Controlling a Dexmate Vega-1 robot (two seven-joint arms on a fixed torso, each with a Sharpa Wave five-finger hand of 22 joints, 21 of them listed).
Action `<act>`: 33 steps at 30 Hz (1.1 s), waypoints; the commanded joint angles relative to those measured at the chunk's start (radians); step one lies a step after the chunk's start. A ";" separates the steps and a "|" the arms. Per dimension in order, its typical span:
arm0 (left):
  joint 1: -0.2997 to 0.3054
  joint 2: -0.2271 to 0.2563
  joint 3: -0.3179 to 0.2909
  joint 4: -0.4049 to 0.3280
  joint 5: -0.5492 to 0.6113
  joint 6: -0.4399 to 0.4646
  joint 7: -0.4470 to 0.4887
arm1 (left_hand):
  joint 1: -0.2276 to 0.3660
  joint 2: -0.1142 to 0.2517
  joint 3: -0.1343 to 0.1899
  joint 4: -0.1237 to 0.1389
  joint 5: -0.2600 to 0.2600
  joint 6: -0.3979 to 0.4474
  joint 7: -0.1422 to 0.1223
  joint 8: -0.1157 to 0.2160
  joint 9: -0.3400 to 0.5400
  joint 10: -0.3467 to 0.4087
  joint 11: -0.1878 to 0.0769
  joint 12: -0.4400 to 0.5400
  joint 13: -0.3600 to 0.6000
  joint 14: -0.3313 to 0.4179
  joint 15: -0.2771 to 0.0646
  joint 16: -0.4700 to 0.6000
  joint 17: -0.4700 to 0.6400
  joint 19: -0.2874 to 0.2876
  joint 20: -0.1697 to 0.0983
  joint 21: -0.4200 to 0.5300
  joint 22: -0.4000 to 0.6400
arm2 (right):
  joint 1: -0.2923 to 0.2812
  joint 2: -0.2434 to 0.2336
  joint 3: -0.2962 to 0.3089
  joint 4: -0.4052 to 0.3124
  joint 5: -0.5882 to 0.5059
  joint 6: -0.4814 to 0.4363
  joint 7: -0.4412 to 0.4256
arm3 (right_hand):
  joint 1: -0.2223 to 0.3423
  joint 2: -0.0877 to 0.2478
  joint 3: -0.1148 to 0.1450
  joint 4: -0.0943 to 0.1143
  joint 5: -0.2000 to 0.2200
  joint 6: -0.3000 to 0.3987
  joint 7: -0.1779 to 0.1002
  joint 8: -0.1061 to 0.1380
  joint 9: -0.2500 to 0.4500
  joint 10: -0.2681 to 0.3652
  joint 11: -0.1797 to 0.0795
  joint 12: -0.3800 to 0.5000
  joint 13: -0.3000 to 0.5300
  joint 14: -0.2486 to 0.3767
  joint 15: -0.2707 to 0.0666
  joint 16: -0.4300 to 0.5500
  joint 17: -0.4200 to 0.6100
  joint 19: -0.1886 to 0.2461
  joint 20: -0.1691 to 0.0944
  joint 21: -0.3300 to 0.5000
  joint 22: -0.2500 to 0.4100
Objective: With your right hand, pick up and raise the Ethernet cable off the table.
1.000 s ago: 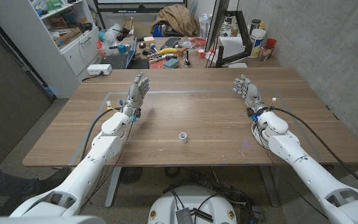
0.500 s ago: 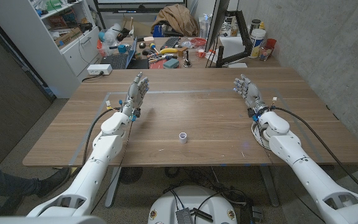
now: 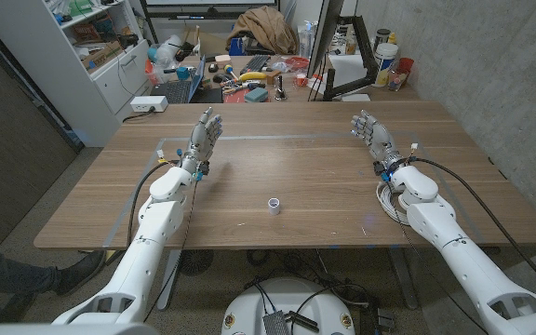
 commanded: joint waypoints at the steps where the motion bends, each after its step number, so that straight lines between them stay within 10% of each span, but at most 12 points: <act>1: 0.008 -0.040 -0.035 -0.012 0.029 -0.003 -0.011 | 0.013 0.003 0.005 -0.005 0.001 0.013 0.001 0.006 0.001 0.013 0.002 0.008 0.004 0.004 -0.001 0.008 0.005 0.004 -0.030 -0.001 0.003 | -0.028 -0.016 0.017 -0.035 -0.059 0.024 -0.016 | 0.017 0.001 0.003 -0.009 0.005 0.012 -0.001 0.004 0.003 0.015 -0.001 0.003 0.004 0.010 0.000 0.001 0.003 0.012 -0.016 -0.005 0.005; 33: 0.019 -0.012 -0.038 -0.030 0.057 0.028 -0.073 | 0.031 0.017 0.003 -0.010 -0.005 -0.007 -0.005 -0.002 0.001 -0.012 -0.003 -0.002 0.005 -0.019 -0.004 0.000 0.005 -0.023 -0.023 -0.023 0.004 | -0.085 -0.060 0.054 -0.128 -0.108 0.042 -0.048 | 0.021 0.002 0.002 -0.011 0.006 0.025 -0.015 0.006 0.003 0.028 -0.007 0.005 0.004 0.031 -0.005 0.006 0.004 0.028 -0.015 -0.021 0.005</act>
